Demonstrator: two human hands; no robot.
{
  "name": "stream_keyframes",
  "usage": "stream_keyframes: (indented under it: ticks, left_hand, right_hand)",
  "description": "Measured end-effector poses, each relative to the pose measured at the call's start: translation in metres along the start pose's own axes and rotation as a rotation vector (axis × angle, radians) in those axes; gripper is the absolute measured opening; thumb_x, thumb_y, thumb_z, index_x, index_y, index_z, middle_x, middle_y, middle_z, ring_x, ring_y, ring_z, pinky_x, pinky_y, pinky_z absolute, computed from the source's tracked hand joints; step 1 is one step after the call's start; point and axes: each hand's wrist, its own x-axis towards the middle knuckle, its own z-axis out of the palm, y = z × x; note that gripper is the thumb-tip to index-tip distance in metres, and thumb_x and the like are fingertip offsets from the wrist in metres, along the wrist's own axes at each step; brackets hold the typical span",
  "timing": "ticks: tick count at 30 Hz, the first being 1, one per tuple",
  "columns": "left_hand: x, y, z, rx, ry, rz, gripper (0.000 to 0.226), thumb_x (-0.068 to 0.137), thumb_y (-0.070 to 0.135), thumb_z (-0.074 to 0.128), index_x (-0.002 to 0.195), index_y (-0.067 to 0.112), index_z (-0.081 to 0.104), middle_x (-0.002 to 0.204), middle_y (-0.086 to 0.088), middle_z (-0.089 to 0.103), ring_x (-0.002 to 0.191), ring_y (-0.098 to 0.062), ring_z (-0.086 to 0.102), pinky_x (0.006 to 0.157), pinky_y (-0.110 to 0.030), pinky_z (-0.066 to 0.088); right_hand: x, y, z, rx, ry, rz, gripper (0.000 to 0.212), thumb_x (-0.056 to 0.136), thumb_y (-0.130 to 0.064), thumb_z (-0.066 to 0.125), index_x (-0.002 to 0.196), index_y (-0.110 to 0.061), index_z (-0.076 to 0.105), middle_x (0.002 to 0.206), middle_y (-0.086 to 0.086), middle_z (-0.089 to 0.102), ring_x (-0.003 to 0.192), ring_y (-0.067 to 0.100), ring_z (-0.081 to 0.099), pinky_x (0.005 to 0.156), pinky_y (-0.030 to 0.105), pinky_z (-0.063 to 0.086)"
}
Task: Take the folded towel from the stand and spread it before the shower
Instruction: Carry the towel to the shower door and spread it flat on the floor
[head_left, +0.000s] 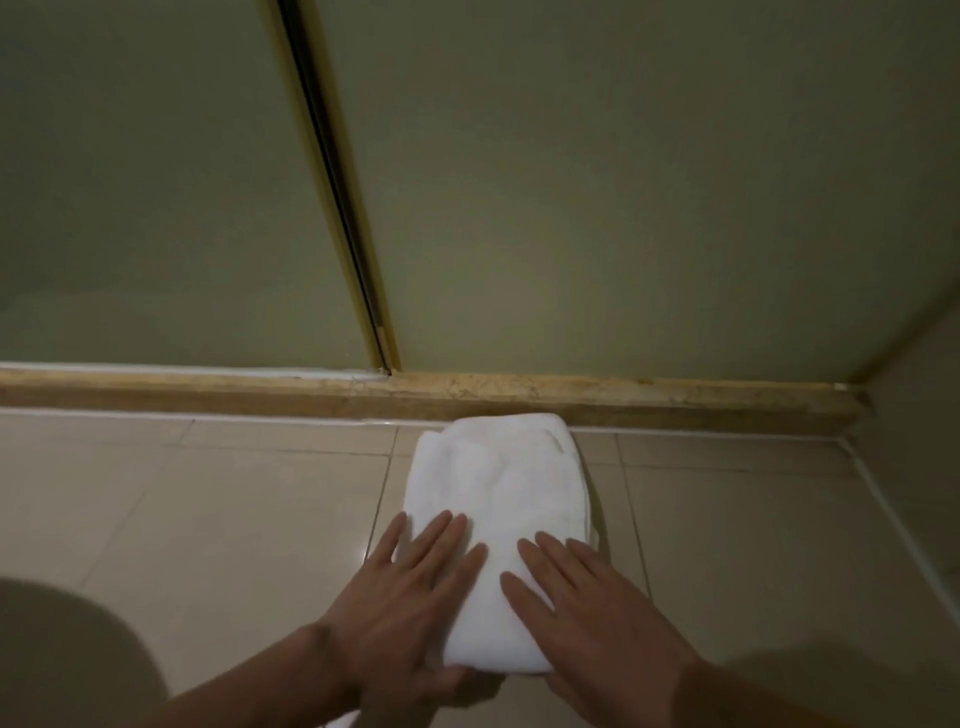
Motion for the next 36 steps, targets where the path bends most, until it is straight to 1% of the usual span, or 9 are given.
stream_keyframes:
  ticks: [2, 5, 14, 23, 26, 28, 31, 34, 36]
  left_hand:
    - [-0.002, 0.003, 0.007, -0.069, -0.043, -0.022, 0.095, 0.076, 0.081, 0.029, 0.146, 0.017, 0.038, 0.148, -0.018, 0.038, 0.137, -0.033, 0.035, 0.105, -0.06, 0.032]
    - [-0.001, 0.003, 0.02, -0.228, -0.109, -0.041, 0.096, 0.071, 0.091, 0.007, 0.145, 0.036, -0.02, 0.156, -0.006, -0.02, 0.143, -0.022, -0.023, 0.11, -0.048, -0.021]
    - [0.01, 0.011, 0.032, -0.34, 0.057, -0.262, 0.077, 0.086, 0.071, 0.0, 0.149, 0.029, -0.017, 0.144, -0.012, -0.043, 0.132, -0.025, -0.043, 0.108, -0.037, -0.027]
    - [0.014, 0.013, 0.033, -0.448, -0.049, -0.311, 0.076, 0.093, 0.063, 0.019, 0.152, 0.023, -0.008, 0.15, -0.012, -0.036, 0.139, -0.033, -0.029, 0.113, -0.042, -0.008]
    - [0.016, 0.016, 0.024, -0.621, 0.095, -0.442, 0.063, 0.095, 0.044, 0.043, 0.149, 0.02, 0.019, 0.158, -0.012, -0.012, 0.144, -0.034, 0.009, 0.115, -0.041, 0.021]
    - [0.02, 0.016, 0.016, -0.793, 0.245, -0.597, 0.054, 0.091, 0.029, 0.056, 0.139, 0.018, 0.035, 0.153, -0.015, 0.02, 0.128, -0.03, 0.041, 0.104, -0.038, 0.039]
    - [0.03, 0.017, 0.006, -0.999, 0.414, -0.73, 0.044, 0.084, 0.013, 0.062, 0.126, 0.016, 0.047, 0.124, -0.007, 0.052, 0.105, -0.022, 0.051, 0.086, -0.035, 0.047]
    - [0.039, 0.021, -0.005, -1.175, 0.496, -0.782, 0.042, 0.079, 0.01, 0.066, 0.112, 0.022, 0.043, 0.102, 0.006, 0.049, 0.092, -0.015, 0.051, 0.069, -0.027, 0.044]
    - [0.042, 0.028, -0.011, -1.195, 0.509, -0.749, 0.04, 0.076, 0.011, 0.068, 0.104, 0.023, 0.042, 0.095, 0.01, 0.047, 0.086, -0.01, 0.049, 0.063, -0.02, 0.04]
  right_hand:
    - [-0.003, -0.005, 0.005, -0.026, -0.069, 0.013, 0.076, 0.058, -0.051, 0.082, 0.122, -0.015, 0.063, 0.125, 0.017, 0.061, 0.115, 0.031, 0.059, 0.095, 0.046, 0.048]
    - [-0.008, -0.007, 0.016, 0.023, -0.208, -0.017, 0.073, 0.094, -0.038, 0.048, 0.15, -0.012, 0.009, 0.157, 0.022, 0.002, 0.144, 0.037, 0.002, 0.115, 0.052, -0.003]
    - [0.0, -0.009, 0.033, 0.076, -0.204, 0.067, 0.081, 0.092, -0.065, 0.01, 0.149, -0.012, -0.009, 0.156, 0.013, -0.017, 0.144, 0.028, -0.018, 0.117, 0.047, -0.008]
    - [0.005, -0.005, 0.045, 0.092, -0.299, 0.084, 0.08, 0.094, -0.062, 0.014, 0.148, -0.012, -0.014, 0.155, 0.012, -0.022, 0.143, 0.027, -0.02, 0.118, 0.045, -0.007]
    - [0.007, -0.004, 0.045, 0.125, -0.291, 0.089, 0.078, 0.094, -0.062, 0.014, 0.149, -0.013, -0.013, 0.156, 0.011, -0.021, 0.143, 0.026, -0.019, 0.118, 0.043, -0.008]
    - [0.008, -0.003, 0.044, 0.191, -0.255, 0.122, 0.073, 0.095, -0.06, 0.015, 0.15, -0.016, -0.006, 0.157, 0.009, -0.017, 0.144, 0.024, -0.015, 0.117, 0.04, -0.007]
    - [0.012, 0.0, 0.036, 0.368, -0.169, 0.2, 0.062, 0.098, -0.054, 0.02, 0.15, -0.022, 0.011, 0.16, 0.005, -0.001, 0.146, 0.021, -0.001, 0.116, 0.037, 0.001]
    - [0.021, 0.005, 0.019, 0.608, 0.013, 0.324, 0.054, 0.098, -0.052, 0.026, 0.145, -0.026, 0.026, 0.155, 0.001, 0.026, 0.137, 0.016, 0.03, 0.11, 0.034, 0.025]
    - [0.032, 0.009, 0.004, 0.83, 0.18, 0.467, 0.049, 0.097, -0.05, 0.033, 0.14, -0.027, 0.035, 0.142, 0.0, 0.044, 0.112, 0.011, 0.048, 0.087, 0.027, 0.042]
